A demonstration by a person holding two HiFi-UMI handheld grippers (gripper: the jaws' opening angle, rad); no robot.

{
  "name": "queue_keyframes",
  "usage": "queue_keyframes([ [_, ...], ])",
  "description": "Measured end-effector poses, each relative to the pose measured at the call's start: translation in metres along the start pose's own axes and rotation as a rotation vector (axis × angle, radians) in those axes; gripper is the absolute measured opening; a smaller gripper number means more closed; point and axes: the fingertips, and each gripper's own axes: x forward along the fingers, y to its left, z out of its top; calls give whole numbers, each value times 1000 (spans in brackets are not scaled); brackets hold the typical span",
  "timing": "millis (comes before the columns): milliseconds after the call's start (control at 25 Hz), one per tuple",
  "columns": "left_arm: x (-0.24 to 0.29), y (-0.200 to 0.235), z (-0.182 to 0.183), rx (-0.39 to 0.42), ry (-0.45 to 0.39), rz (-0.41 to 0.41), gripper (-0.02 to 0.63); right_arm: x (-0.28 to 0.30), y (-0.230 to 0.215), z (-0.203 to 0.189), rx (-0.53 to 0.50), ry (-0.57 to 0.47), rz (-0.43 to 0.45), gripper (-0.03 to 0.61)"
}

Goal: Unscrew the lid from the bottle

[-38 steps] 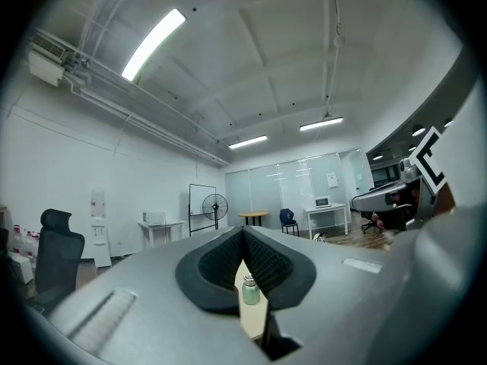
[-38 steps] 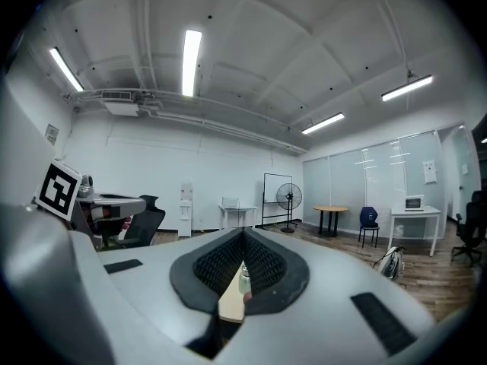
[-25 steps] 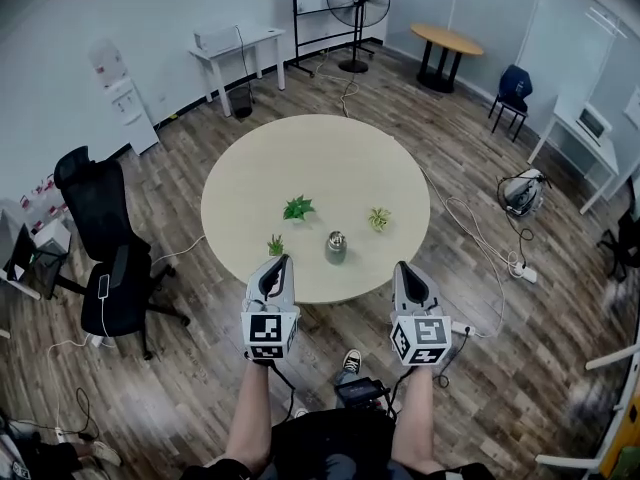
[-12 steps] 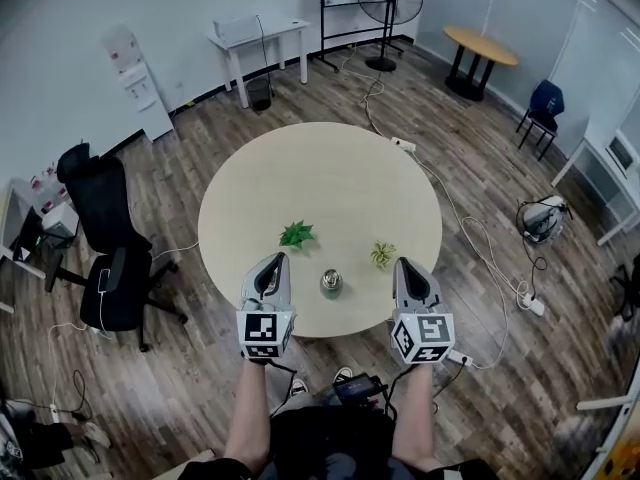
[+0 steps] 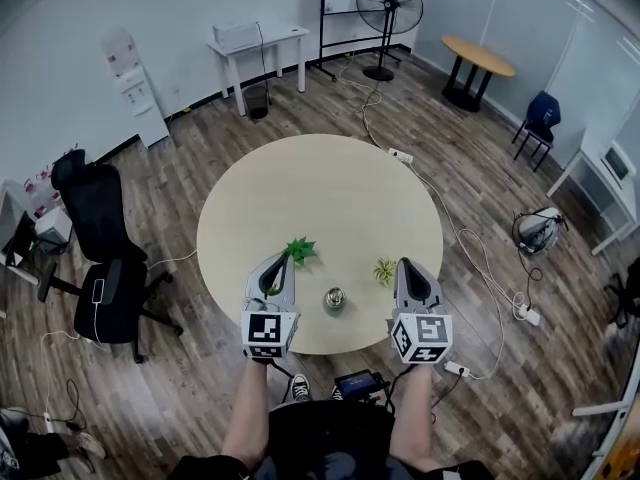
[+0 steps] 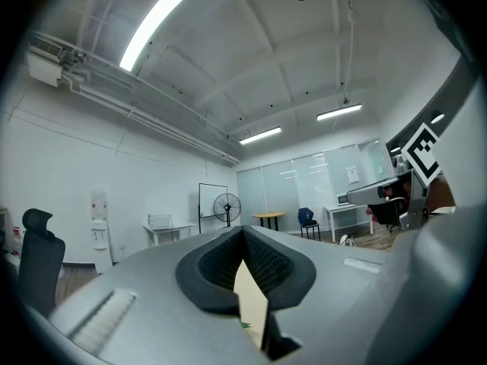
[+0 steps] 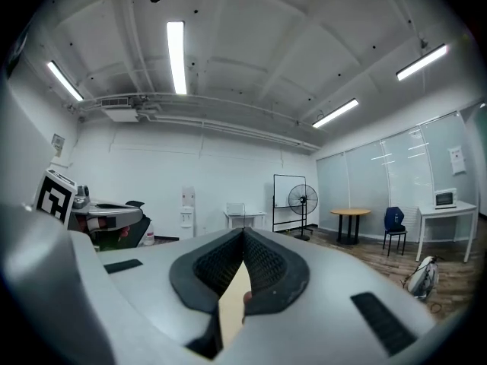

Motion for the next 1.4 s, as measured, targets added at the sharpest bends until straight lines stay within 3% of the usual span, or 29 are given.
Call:
queue_keyframes([
  [360, 13, 3, -5, -20, -3, -34, 7, 7, -4, -5, 23, -2, -33, 3],
  [440, 14, -3, -6, -36, -11, -76, 108, 6, -4, -7, 27, -1, -36, 3],
  [600, 17, -14, -5, -65, -46, -162, 377, 7, -7, -8, 23, 3, -42, 3],
  [640, 17, -17, -5, -65, -52, -173, 390, 7, -7, -8, 25, 3, -42, 3],
  [920, 18, -37, -45, -71, -15, -214, 390, 7, -11, -17, 22, 22, -41, 3],
  [1120, 15, -69, -116, -84, 39, -232, 379, 6, -20, -24, -1, 54, -59, 3],
  [1400, 12, -117, -217, -124, 177, -279, 379, 0, -32, -33, -10, 88, -83, 3],
])
